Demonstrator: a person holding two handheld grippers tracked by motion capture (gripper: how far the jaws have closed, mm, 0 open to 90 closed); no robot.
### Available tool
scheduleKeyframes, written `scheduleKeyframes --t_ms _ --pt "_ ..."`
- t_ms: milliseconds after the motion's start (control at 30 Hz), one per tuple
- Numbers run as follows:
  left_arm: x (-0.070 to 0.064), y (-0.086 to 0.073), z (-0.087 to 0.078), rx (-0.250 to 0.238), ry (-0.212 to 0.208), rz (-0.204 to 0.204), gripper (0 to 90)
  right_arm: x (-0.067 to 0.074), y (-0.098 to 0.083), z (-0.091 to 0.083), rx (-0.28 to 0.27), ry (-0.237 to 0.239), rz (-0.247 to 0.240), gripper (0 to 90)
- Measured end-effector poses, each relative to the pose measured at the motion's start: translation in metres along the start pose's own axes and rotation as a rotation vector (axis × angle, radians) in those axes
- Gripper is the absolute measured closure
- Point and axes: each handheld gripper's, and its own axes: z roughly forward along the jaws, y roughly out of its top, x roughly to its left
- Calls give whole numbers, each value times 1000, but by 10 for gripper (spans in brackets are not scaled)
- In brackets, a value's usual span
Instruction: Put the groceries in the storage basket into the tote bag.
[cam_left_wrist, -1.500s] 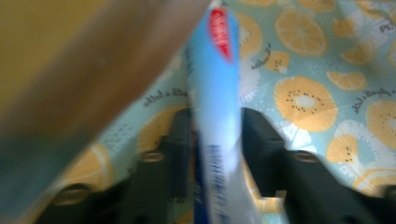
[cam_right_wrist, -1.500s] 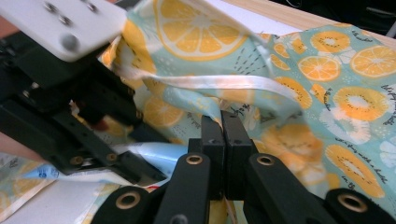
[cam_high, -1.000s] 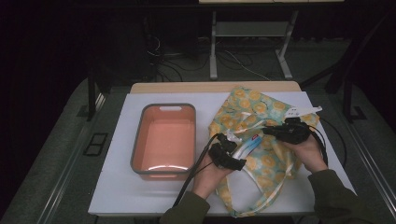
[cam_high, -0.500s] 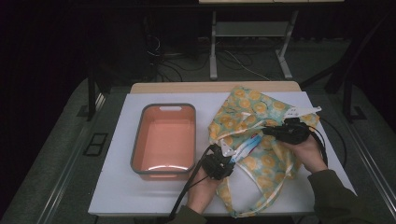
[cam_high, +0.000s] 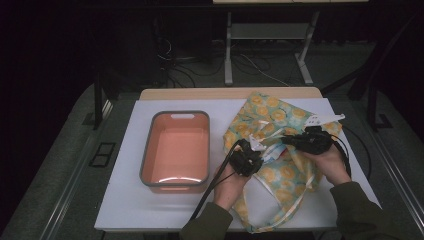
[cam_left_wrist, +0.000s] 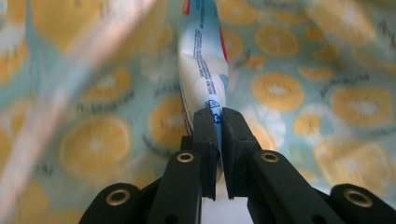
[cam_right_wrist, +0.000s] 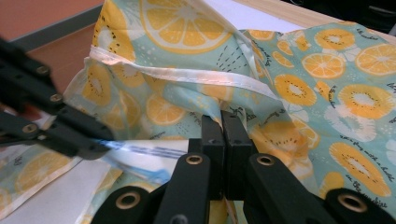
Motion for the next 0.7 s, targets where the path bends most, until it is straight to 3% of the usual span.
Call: scheduleKeyframes --t_ms 233,433,500,633,700 --pt "12 22 23 0 8 7 855 -1 0 -2 -7 0 3 890" --pt "16 39 44 -16 7 -23 857 -2 0 -3 -9 1 5 890" --pt "16 42 50 -22 -3 -44 856 -2 0 -3 -10 1 7 890" --pt "17 41 59 6 -4 -44 849 -2 -1 -5 -13 0 9 890" --pt "19 38 58 -12 -16 -56 830 -2 -1 -6 -13 1 7 890"
